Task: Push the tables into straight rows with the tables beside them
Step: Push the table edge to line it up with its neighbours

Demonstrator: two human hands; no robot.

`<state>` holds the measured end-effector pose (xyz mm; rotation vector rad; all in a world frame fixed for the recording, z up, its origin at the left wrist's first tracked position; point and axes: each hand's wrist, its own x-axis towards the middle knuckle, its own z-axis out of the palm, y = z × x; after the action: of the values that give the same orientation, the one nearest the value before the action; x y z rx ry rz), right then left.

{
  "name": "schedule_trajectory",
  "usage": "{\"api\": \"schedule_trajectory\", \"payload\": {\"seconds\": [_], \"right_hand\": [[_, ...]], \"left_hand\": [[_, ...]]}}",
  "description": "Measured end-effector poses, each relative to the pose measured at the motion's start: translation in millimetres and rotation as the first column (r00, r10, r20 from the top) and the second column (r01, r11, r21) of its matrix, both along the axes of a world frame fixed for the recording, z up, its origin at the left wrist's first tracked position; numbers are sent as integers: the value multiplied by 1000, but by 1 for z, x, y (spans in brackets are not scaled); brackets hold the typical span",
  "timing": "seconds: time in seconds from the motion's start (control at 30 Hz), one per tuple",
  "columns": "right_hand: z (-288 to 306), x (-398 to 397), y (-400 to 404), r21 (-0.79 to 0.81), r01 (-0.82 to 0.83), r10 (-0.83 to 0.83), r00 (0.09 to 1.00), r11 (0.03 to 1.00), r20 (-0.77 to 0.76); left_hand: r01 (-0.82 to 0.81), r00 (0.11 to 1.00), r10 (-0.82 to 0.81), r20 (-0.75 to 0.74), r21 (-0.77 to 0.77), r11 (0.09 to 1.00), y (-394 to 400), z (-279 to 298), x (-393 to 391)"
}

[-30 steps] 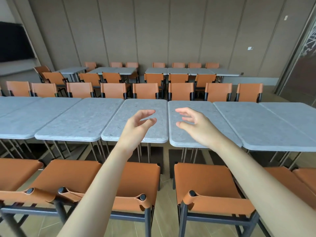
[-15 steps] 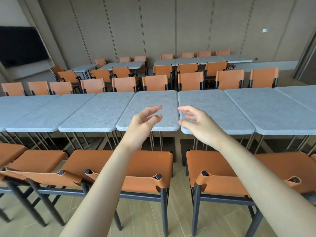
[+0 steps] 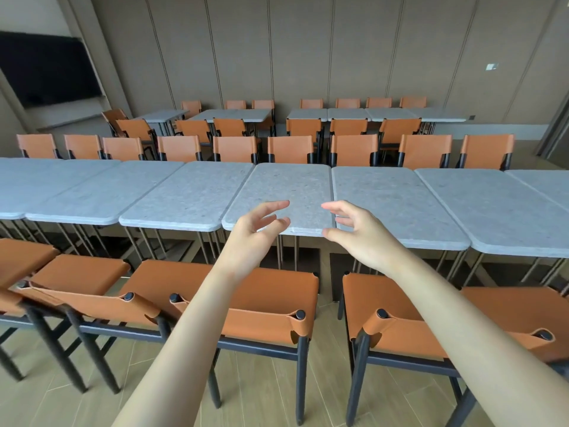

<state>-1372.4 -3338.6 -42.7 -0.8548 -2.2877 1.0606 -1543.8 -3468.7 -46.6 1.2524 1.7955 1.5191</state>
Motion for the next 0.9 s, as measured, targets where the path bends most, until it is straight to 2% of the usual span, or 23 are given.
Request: {"api": "schedule_trajectory", "payload": {"seconds": [0.27,0.43,0.67,0.9], "right_hand": [[6,-79,-14,-47,-7,4,999,999,-51],[1,-139,-28,-46,-21,21,1000,999,-13],[-7,-205,-35,-39,72,-73,997,997,-28],[-30,-250,-45,-109,99,-101,995,989,-20]], "left_hand": [[29,999,-31,-34,-51,998,-28,-3,-79],[9,999,-12,-36,-75,997,-58,-17,-151],[32,999,-31,16,-78,996,-78,-44,-233],[59,997,-54,49,-116,992,-76,-64,-284]]}}
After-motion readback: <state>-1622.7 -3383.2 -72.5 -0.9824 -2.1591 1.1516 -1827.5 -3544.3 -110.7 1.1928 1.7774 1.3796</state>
